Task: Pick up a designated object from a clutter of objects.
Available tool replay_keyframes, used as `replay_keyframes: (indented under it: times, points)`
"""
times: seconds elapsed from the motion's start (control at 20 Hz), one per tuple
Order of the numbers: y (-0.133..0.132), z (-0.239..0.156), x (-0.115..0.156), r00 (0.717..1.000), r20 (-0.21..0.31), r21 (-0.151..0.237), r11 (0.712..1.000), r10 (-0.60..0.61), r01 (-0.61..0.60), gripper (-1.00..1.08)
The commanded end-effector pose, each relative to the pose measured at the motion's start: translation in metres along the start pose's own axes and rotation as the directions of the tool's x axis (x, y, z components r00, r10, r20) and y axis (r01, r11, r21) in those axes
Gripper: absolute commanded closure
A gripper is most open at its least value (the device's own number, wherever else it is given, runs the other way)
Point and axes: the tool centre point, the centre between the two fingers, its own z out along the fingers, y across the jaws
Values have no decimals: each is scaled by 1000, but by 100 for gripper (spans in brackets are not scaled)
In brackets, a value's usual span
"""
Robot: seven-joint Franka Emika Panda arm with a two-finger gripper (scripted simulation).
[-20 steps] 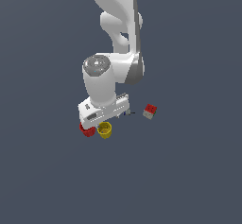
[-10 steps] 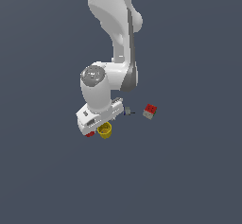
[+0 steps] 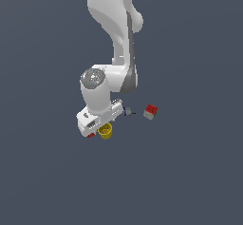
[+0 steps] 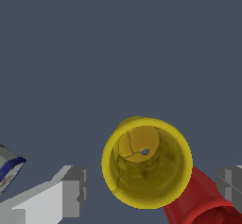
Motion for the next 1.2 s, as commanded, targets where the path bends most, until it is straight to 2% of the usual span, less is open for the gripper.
replay_keyframes:
  times: [0.0, 0.35, 0.65, 0.7, 1.15]
  points:
    - [0, 6, 0, 1000, 0, 0, 1000, -1, 1, -92]
    - [-1, 38, -1, 1000, 0, 0, 1000, -3, 3, -92]
    - [0, 48, 0, 1000, 0, 0, 1000, -4, 4, -92]
    - [0, 48, 0, 1000, 0, 0, 1000, -4, 4, 108]
    - [0, 48, 0, 1000, 0, 0, 1000, -4, 4, 108]
